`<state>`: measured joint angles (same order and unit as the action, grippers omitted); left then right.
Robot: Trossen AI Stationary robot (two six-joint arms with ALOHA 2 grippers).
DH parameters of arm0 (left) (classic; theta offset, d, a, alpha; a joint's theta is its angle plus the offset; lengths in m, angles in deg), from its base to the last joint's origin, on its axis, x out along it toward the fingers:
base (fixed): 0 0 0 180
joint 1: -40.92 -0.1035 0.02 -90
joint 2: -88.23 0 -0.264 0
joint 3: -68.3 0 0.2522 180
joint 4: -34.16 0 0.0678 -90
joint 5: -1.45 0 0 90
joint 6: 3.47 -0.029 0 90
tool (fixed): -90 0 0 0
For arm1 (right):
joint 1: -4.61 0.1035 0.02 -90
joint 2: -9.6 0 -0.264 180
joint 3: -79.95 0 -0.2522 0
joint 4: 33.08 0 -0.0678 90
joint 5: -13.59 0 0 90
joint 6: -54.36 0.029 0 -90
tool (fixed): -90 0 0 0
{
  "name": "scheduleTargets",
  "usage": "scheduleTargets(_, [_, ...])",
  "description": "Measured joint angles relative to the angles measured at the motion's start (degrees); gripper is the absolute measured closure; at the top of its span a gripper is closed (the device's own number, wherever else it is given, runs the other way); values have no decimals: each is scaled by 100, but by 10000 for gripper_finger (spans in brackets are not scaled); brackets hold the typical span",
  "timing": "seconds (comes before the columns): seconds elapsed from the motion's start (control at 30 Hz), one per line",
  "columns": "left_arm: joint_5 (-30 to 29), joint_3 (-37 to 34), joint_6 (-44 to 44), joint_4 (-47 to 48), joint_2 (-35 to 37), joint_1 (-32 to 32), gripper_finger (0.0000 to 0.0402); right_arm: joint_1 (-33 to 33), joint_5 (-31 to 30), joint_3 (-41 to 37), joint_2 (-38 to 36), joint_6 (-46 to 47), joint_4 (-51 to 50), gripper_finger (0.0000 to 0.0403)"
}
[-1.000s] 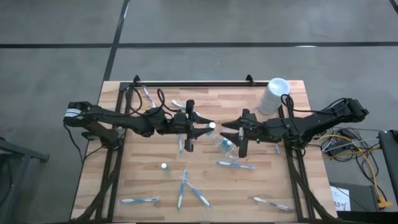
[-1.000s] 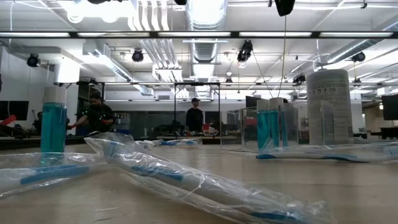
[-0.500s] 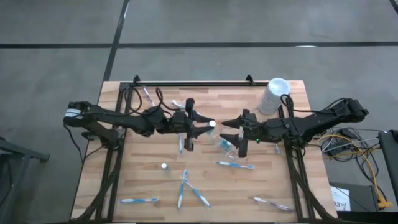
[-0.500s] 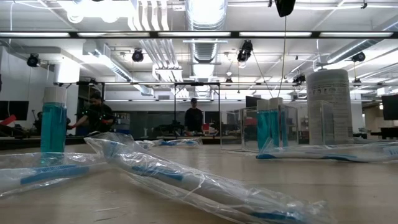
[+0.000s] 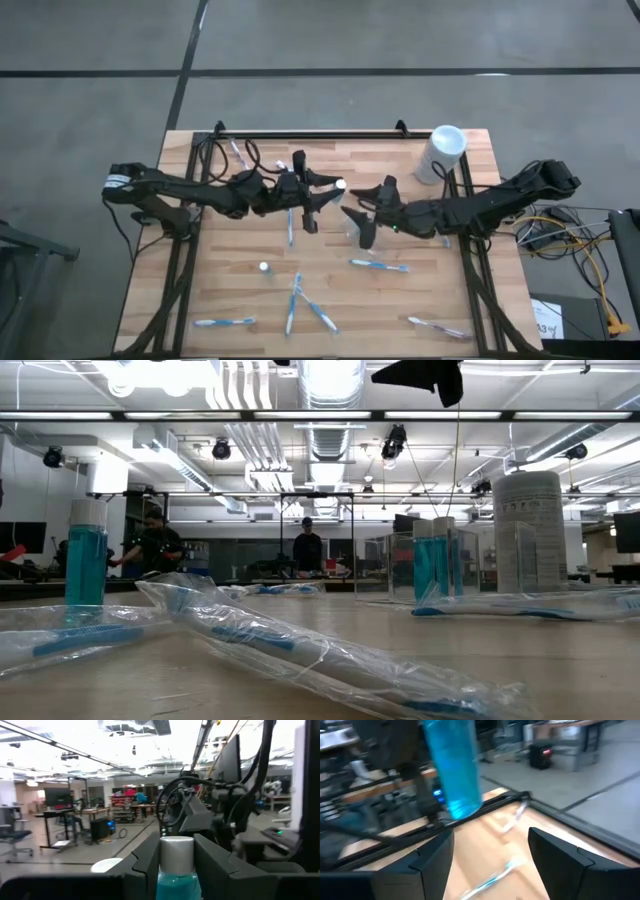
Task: Pick & Place toothbrushing station
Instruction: Put the blue mouthwash into the middle section of the transparent organizer
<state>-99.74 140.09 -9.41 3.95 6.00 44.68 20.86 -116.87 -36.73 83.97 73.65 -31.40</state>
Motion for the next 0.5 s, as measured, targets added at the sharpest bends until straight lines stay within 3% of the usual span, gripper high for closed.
scheduleTargets(0.23, [-375,-1,-50,-82,0,1,296,1,-356,373,395,-390,-3,161])
scheduleTargets(0.5, [-384,-1,-134,-121,0,3,296,1,-700,1065,883,-1081,-20,161])
